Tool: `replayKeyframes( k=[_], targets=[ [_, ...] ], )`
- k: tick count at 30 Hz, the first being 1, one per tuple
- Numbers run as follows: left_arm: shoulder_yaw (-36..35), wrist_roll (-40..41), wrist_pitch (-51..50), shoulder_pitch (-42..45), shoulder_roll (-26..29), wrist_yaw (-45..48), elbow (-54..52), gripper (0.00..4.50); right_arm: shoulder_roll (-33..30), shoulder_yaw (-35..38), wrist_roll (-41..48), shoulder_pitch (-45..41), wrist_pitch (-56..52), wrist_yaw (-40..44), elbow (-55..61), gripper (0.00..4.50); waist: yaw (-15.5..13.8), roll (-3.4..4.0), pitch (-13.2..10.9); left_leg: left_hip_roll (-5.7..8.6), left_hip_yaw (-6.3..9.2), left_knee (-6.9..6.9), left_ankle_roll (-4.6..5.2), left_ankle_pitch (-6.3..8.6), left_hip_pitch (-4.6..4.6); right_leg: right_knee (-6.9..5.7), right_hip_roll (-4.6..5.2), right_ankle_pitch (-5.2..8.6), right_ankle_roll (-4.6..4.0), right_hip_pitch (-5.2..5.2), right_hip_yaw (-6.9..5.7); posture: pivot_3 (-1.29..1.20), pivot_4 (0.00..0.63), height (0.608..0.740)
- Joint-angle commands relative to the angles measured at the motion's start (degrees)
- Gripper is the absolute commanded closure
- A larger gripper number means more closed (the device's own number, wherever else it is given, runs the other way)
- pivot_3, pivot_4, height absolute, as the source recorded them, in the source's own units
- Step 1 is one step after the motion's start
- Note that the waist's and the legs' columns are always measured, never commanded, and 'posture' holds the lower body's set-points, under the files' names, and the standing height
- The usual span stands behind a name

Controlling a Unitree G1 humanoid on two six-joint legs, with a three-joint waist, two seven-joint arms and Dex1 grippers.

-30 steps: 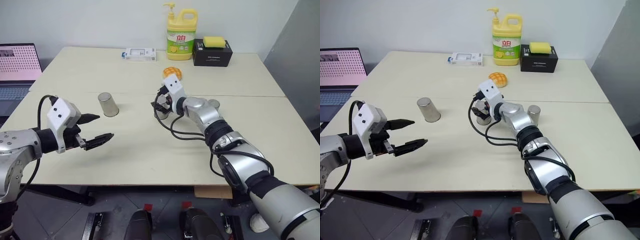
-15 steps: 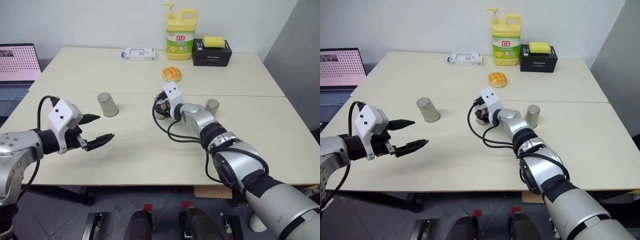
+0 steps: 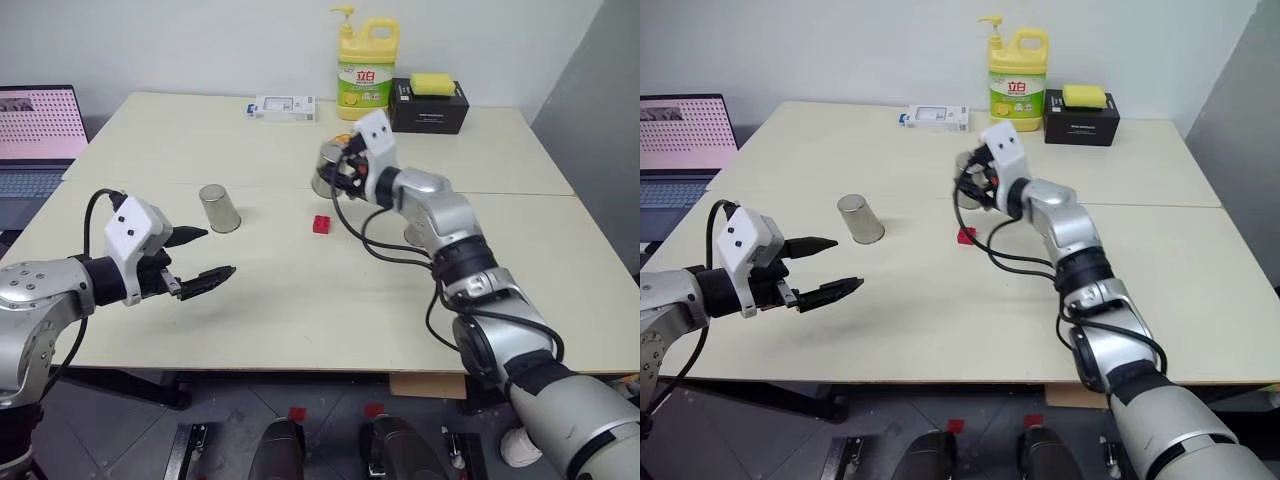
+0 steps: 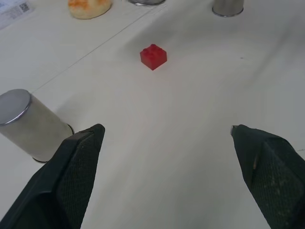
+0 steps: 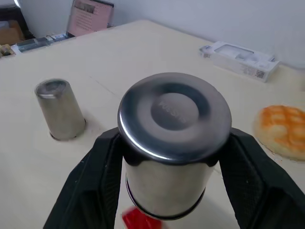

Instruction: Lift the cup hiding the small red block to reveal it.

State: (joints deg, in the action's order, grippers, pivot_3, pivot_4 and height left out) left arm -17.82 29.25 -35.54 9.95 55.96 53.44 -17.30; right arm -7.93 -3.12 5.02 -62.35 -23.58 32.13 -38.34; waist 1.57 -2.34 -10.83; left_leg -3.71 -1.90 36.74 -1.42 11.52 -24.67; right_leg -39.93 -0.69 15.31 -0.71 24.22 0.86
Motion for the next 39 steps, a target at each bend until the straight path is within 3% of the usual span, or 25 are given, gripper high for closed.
replayKeyframes(
  k=[1,8,10,16,22,26,33,36,39],
  targets=[
    [1.2,0.2,1.3,2.5,-0.3,0.6,0.3,0.0,-1.0,-0.1,-1.3,0.3,-2.4,-2.2,1.0,1.95,0.2,0.04,0.0,0.0,-0.02,0.0,0.0,0.0,0.0,0.0,0.0,0.0,0.0,0.01,0.02,0.0,0.15,0.74],
    [3.3,-0.7,2.3,4.6,-0.7,1.3,2.0,0.0,-0.2,-0.4,-2.6,-0.8,-2.0,-4.4,-5.7,1.95,0.9,0.07,0.0,0.02,-0.08,-0.05,0.0,0.0,0.01,-0.05,-0.29,0.01,-0.04,0.12,0.0,0.0,0.15,0.74],
    [3.6,-0.9,2.6,4.7,-0.8,1.2,2.1,0.0,-0.1,-0.3,-2.6,-1.0,-1.7,-4.5,-6.9,1.24,0.9,0.07,0.0,0.02,-0.08,-0.1,0.0,0.0,0.01,-0.05,-0.3,0.01,-0.09,0.14,-0.03,0.0,0.15,0.74],
    [3.6,-1.5,2.6,4.0,-1.1,0.6,1.6,0.0,0.0,1.4,-1.2,-1.9,-0.2,-5.4,-4.7,0.03,0.8,0.07,0.0,0.02,-0.08,-0.11,0.0,0.0,0.0,-0.02,-0.24,0.02,-0.08,0.14,0.05,0.0,0.15,0.74],
    [2.7,-3.3,1.5,2.5,0.1,-1.0,0.6,0.0,-1.1,4.3,3.9,-0.8,-4.1,-3.5,12.8,0.03,0.7,0.11,-0.1,-0.01,-0.06,-0.11,0.0,0.0,0.0,-0.03,-0.22,0.03,-0.06,0.14,0.04,0.0,0.15,0.74],
    [1.7,-4.5,1.5,1.7,0.5,-2.4,0.3,0.0,-4.7,4.3,11.7,5.5,-13.4,3.5,32.0,0.03,0.3,0.1,-0.1,-0.05,0.01,-0.14,0.0,0.0,-0.03,-0.03,-0.22,0.04,-0.04,0.16,-0.03,0.0,0.15,0.74],
    [-1.9,-1.8,-1.1,-1.1,1.6,-0.6,-1.3,0.0,-20.6,5.8,25.7,25.3,-25.5,16.6,59.4,0.03,-0.4,0.12,-0.1,-0.02,-0.04,-0.17,0.0,0.0,-0.01,0.03,0.0,0.16,0.15,0.08,0.0,0.0,0.15,0.74],
    [-3.0,-0.6,-1.6,-1.7,2.0,0.5,-1.3,0.0,-28.0,5.0,25.7,33.4,-23.0,20.9,64.6,0.03,-0.1,0.15,-0.1,0.0,-0.07,-0.17,0.0,0.0,0.1,0.17,0.06,0.23,0.27,-0.08,0.01,0.0,0.15,0.74],
    [-2.9,-0.4,-1.8,-1.5,2.4,1.1,-0.9,0.0,-30.6,5.6,25.3,37.1,-21.6,20.5,66.1,0.03,0.2,0.14,-0.1,0.0,-0.07,-0.17,0.0,0.0,0.23,0.15,0.03,0.23,0.27,-0.15,0.01,0.0,0.15,0.74]
  ],
)
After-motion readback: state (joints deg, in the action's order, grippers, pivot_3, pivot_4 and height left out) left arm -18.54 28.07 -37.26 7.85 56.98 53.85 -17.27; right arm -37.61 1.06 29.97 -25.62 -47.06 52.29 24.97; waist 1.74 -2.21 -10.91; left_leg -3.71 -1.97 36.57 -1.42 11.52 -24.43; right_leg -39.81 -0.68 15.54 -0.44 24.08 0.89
